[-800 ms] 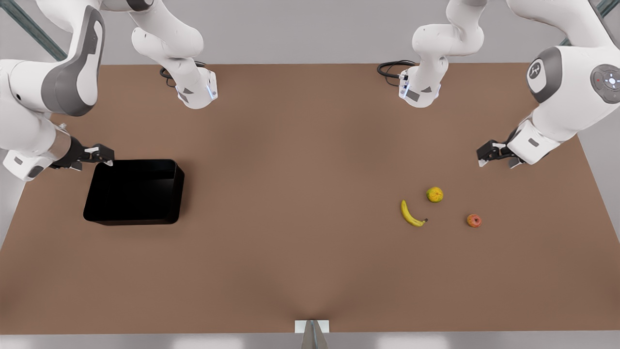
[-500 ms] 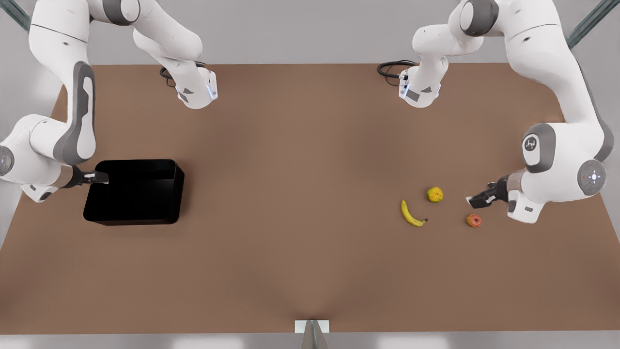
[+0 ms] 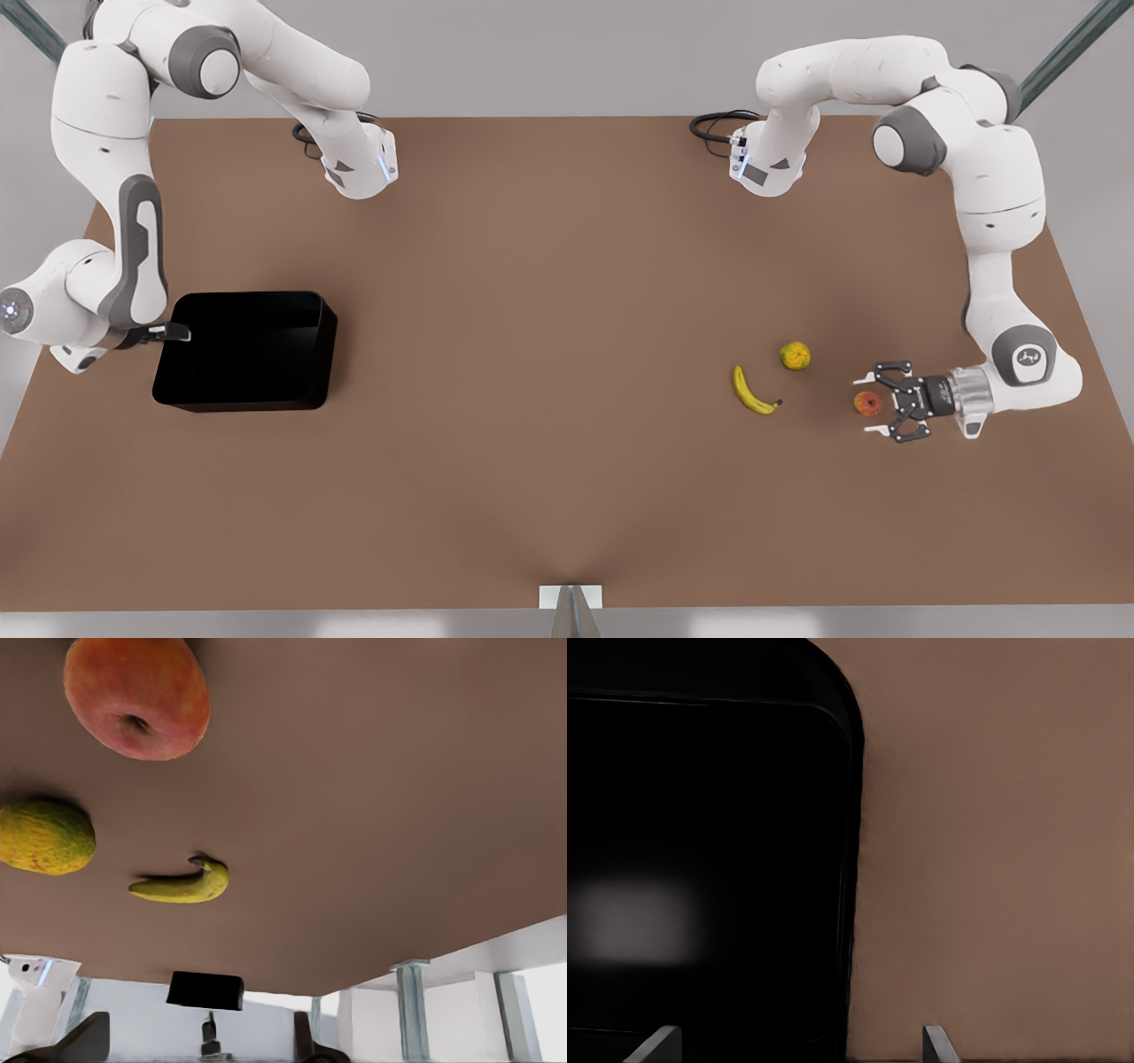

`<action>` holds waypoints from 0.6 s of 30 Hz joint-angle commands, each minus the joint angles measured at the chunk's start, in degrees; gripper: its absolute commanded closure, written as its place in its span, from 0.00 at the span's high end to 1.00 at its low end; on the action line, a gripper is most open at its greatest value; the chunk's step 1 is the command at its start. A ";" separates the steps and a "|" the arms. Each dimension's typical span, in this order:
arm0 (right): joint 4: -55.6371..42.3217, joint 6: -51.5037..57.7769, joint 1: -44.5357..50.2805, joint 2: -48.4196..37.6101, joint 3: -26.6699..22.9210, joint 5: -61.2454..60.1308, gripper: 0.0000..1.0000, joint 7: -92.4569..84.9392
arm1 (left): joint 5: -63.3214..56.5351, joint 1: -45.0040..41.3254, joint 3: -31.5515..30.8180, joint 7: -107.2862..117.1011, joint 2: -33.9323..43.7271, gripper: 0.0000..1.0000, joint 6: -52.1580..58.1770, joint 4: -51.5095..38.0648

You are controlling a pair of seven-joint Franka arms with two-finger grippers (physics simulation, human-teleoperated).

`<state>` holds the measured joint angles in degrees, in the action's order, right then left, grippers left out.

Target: Place the storage box in the middle with the right arm, and place the apple in the storage box with the left arm

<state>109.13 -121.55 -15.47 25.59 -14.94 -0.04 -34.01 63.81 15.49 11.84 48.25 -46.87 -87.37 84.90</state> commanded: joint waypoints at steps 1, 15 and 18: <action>0.03 0.00 0.00 0.08 0.00 0.04 1.00 0.00 | 1.93 0.33 0.28 0.00 -0.24 1.00 0.27 0.00; -4.27 0.88 0.35 7.11 -0.09 0.04 0.39 -1.85 | 3.07 4.90 0.37 -1.14 -8.77 1.00 -0.17 -0.62; -4.54 0.97 0.35 7.55 -0.09 0.39 0.34 -2.02 | 6.06 4.90 0.55 -2.02 -9.29 1.00 -0.17 -0.62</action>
<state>104.59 -120.59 -15.12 33.14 -15.03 0.35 -36.10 68.51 20.39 12.31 45.31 -56.17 -86.93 84.29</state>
